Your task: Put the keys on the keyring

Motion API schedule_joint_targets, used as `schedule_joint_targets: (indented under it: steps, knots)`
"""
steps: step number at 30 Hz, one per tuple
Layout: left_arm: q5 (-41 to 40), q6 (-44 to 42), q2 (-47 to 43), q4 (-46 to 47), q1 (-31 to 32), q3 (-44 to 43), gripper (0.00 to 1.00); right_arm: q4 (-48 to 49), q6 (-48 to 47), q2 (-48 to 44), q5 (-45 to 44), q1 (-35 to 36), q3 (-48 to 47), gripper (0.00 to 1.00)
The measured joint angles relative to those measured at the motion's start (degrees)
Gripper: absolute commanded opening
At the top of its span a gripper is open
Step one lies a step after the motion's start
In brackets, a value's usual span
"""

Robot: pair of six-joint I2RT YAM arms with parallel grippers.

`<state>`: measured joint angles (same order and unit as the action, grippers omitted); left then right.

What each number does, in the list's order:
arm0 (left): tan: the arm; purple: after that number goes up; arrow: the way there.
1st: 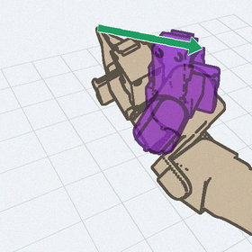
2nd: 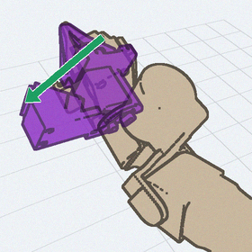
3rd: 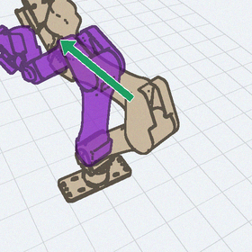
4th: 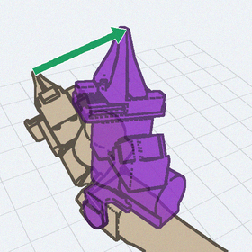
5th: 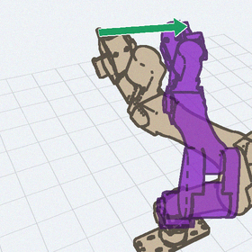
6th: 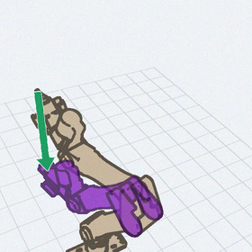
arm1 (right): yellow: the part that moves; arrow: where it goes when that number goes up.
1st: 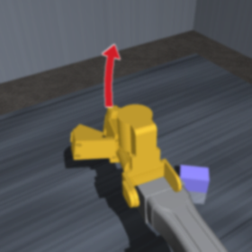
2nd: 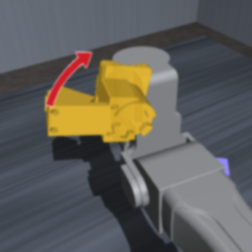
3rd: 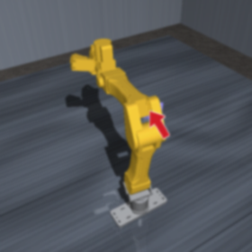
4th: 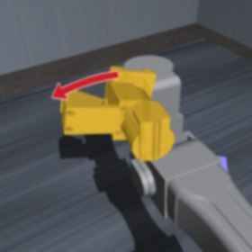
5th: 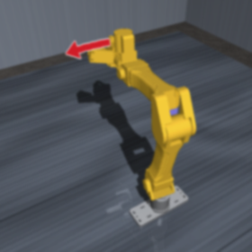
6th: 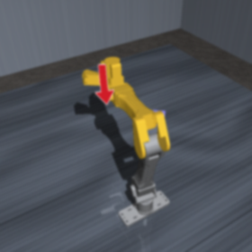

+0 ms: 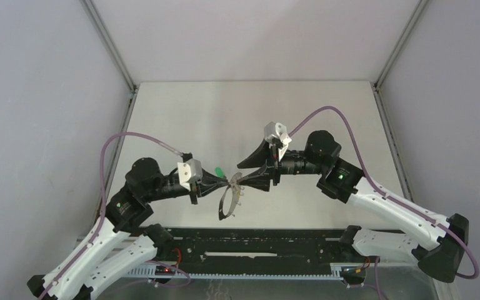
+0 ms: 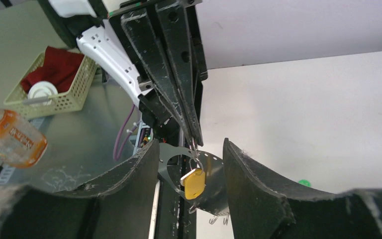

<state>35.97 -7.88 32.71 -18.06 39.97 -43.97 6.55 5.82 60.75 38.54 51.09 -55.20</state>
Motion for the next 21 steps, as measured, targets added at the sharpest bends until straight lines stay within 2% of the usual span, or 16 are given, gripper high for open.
schedule_joint_targets:
  steps: [4, 8, 21]
  knots:
    - [0.8, 1.0, 0.4, 0.0, 0.0, -0.6, 0.0, -1.0, -2.5, 0.0, 2.6, 0.1, -0.4, 0.55]
    - [1.8, 2.0, 0.5, 0.2, 0.0, -1.2, 0.0, -2.1, -4.6, 0.3, 4.0, 1.0, -0.4, 0.47]
    - [2.3, 3.0, 0.8, 0.4, 0.0, -1.2, 0.0, -2.5, -7.1, 2.5, 3.1, 3.1, -0.4, 0.3]
